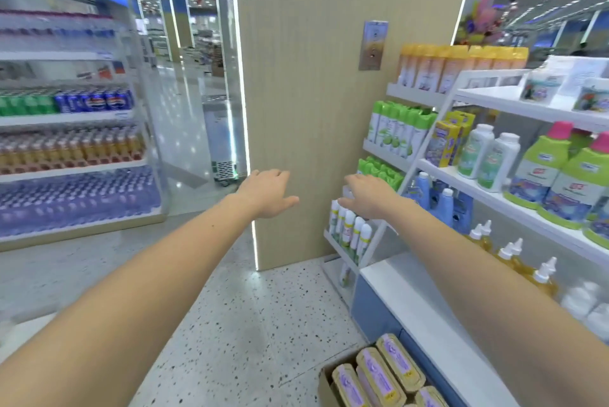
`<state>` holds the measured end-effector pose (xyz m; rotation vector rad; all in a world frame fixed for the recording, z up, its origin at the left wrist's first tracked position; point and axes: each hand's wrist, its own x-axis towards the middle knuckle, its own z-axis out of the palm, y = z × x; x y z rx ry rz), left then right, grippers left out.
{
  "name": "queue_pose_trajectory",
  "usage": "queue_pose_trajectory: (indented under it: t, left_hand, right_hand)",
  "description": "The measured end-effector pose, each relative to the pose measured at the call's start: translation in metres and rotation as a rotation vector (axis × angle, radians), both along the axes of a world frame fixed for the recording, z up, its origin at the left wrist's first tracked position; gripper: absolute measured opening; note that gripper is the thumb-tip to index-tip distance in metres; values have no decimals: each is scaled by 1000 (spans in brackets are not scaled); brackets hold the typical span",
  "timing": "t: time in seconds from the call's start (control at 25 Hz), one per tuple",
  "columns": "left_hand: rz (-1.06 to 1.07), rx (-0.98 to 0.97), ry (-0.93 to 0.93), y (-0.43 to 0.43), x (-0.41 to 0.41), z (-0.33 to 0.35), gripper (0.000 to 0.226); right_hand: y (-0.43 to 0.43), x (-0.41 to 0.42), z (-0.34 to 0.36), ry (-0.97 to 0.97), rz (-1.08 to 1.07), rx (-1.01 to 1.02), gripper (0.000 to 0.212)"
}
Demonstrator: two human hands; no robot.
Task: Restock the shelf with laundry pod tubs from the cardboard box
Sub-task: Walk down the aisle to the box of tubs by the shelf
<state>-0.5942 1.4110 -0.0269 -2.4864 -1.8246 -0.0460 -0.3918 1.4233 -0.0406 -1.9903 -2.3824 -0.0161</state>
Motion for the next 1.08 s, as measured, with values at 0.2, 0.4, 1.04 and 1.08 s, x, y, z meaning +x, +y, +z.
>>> queue_pose_trajectory:
  t: [0.2, 0.4, 1.04, 1.08]
  left_hand:
    - [-182, 23, 9, 112, 59, 3, 64]
    - [-400, -8, 14, 183, 135, 0, 67]
    - [-1099, 59, 6, 206, 294, 19, 66]
    - [-1117, 49, -15, 207, 297, 19, 65]
  right_hand:
    - [76, 64, -7, 24, -171, -39, 53]
    - [89, 128, -4, -28, -385, -64, 53]
    - [-8, 185, 22, -8, -1164, -38, 58]
    - [-10, 185, 22, -3, -1178, -36, 59]
